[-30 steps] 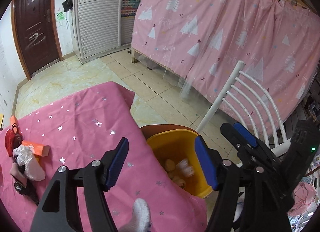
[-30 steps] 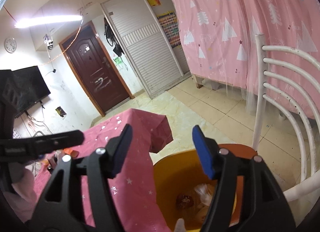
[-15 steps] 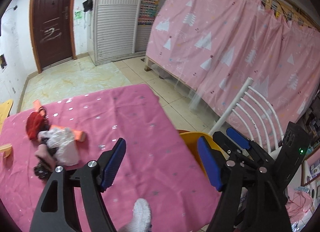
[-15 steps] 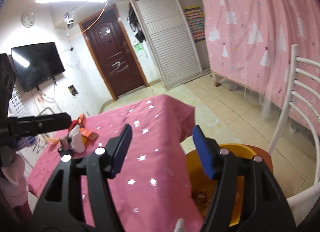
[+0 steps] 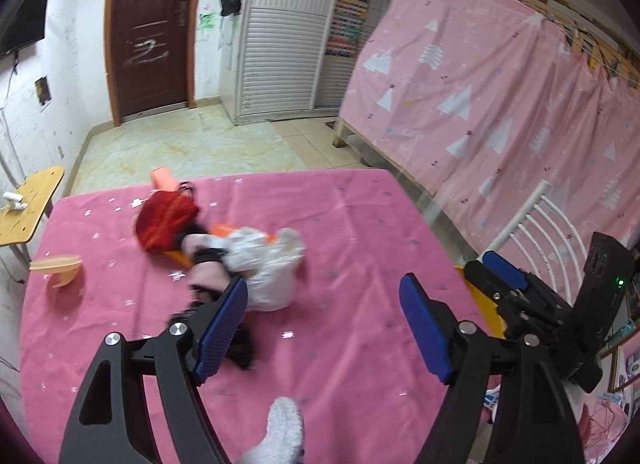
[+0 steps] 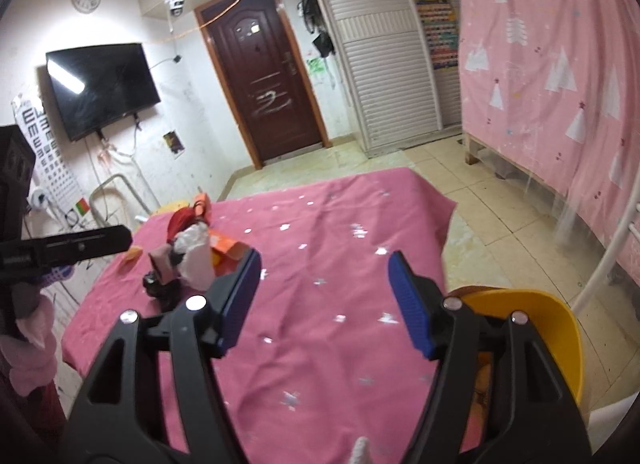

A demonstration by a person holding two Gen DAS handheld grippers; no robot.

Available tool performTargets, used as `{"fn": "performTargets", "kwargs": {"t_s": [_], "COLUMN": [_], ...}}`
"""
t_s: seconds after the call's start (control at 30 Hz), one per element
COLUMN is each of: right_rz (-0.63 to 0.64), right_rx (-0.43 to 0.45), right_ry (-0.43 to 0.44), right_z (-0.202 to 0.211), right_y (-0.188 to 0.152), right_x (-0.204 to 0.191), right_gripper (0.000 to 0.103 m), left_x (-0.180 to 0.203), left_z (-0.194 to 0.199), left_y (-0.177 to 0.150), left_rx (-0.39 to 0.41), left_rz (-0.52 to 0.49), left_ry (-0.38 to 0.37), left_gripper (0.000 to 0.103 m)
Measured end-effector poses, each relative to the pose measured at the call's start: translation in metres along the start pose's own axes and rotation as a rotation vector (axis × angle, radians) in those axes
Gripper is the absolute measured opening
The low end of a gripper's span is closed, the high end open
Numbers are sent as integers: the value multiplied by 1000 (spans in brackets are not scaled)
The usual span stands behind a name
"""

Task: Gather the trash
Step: 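Return both grippers to the table and grasp the black plastic bag with the left gripper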

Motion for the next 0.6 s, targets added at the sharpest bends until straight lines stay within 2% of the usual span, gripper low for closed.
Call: {"fn": "performTargets", "kwargs": {"t_s": [0.2, 0.3, 0.6], "right_rz": [55, 73, 131], "right_rx": [-32, -45, -88], "right_ry": [28, 37, 57], "right_z": [-19, -28, -52], "right_y": [8, 13, 19], "right_x": [-31, -44, -75], "right_gripper": [65, 69, 69], "left_x": [-37, -46, -69], "left_z": [-6, -14, -51], "left_y": [1, -4, -19], "left_rx": [-13, -32, -105], "left_rz": [-11, -27, -58], "left_ry": [36, 47, 50], "left_gripper": [71, 71, 71]}}
Point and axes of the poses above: each gripper's, at about its wrist camera, not at the fingertips, and z roughly against the way its jaws point, x to its right, y to its top, the point moved 5 cm from there along -z, roughly the way its jaws point, and after that the axes turned 10 degrees about z, right-handed, at the moved point
